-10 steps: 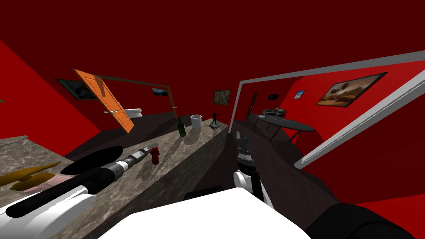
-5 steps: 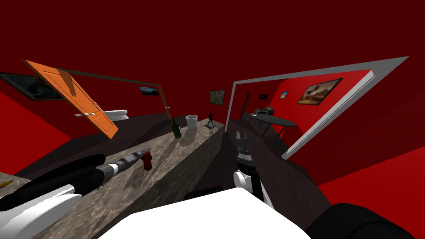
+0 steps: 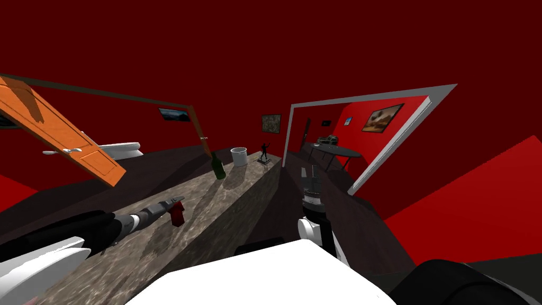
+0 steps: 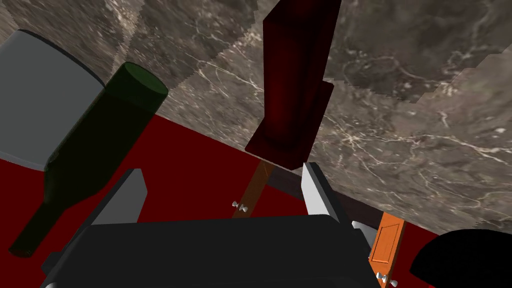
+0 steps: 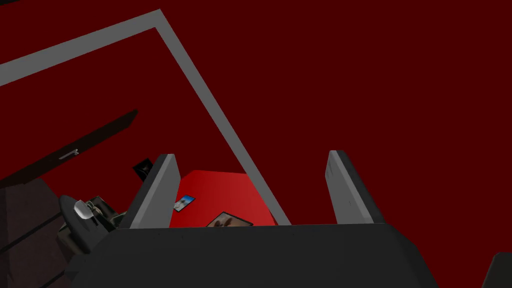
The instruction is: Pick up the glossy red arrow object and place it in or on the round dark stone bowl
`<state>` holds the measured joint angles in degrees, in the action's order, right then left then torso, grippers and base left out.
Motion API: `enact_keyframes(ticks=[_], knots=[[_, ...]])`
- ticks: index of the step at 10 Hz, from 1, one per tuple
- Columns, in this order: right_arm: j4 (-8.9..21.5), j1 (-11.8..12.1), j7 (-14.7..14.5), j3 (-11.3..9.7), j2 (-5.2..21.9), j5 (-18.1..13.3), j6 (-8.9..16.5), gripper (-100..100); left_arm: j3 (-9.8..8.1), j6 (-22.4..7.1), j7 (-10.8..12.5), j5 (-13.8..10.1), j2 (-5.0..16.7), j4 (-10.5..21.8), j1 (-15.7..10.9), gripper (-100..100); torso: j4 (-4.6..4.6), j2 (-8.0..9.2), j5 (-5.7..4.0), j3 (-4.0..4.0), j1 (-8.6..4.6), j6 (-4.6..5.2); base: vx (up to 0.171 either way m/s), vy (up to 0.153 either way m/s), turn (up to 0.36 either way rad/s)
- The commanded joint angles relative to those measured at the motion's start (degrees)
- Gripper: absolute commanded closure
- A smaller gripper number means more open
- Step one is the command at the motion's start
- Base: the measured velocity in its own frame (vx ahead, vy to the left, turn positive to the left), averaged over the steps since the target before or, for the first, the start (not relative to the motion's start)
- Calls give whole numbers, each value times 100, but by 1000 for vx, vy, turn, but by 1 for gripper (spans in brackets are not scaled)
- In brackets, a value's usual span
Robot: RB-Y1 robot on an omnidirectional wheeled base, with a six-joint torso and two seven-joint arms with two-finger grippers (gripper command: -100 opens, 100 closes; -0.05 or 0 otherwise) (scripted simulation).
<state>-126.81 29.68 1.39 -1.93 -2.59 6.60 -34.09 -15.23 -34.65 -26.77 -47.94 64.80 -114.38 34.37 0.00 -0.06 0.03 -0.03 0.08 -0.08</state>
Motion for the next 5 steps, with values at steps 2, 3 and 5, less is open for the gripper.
enact_keyframes(ticks=[2,3,5], knots=[[0,-1,0,-1,0,0,0,0,-120,-430,1,-227,159,75,133,-100,0,1,-1,0,-1,5,-2,12,-140],[0,0,0,0,0,0,0,0,-120,-438,1,-227,159,75,133,-100,0,0,1,0,-1,0,0,0,0],[0,-1,0,-1,0,0,0,0,-198,-739,-5,-430,295,174,225,-100,-1,-3,-1,-2,-2,6,2,13,-158]])
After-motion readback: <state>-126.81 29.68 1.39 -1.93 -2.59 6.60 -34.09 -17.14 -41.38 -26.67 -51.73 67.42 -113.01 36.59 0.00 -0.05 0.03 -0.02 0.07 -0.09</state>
